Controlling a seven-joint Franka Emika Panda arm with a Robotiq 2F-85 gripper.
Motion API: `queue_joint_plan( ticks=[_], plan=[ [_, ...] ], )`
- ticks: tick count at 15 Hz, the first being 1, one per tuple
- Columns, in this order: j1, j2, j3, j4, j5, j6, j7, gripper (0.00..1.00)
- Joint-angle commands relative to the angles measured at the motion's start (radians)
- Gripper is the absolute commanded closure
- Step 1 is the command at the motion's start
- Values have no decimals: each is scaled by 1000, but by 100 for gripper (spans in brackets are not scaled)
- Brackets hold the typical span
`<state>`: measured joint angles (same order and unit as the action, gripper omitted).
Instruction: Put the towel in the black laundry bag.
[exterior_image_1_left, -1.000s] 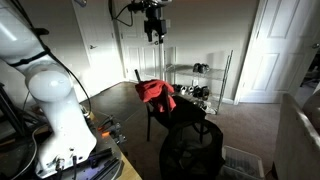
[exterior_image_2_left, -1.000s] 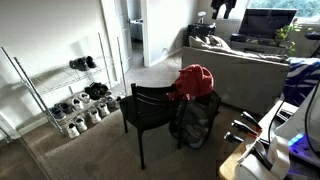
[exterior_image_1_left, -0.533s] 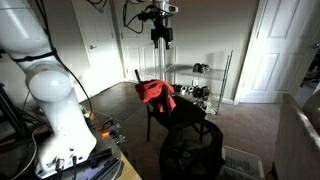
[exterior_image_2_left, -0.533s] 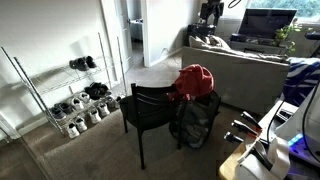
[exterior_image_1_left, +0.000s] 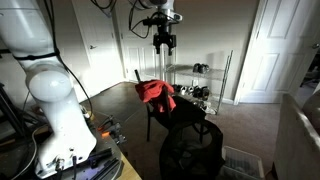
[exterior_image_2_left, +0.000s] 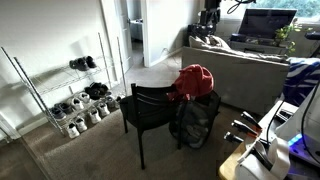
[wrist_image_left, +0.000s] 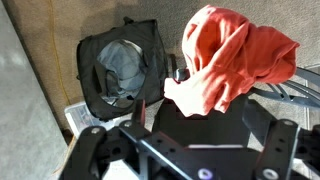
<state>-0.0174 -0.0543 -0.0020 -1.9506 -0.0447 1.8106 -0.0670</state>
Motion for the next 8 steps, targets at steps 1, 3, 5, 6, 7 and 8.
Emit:
queue_joint_plan(
  ticks=[1, 3, 5, 6, 7, 8],
  plan=[
    [3, 0, -3, 3, 0, -3, 0, 0],
    [3, 0, -3, 3, 0, -3, 0, 0],
    [8, 19, 2, -16, 2, 8, -1, 0],
    [10, 28, 3, -27, 7, 26, -4, 0],
    [14, 38, 5, -39, 17, 37, -11, 0],
    [19, 46, 8, -59, 25, 56, -21, 0]
  ],
)
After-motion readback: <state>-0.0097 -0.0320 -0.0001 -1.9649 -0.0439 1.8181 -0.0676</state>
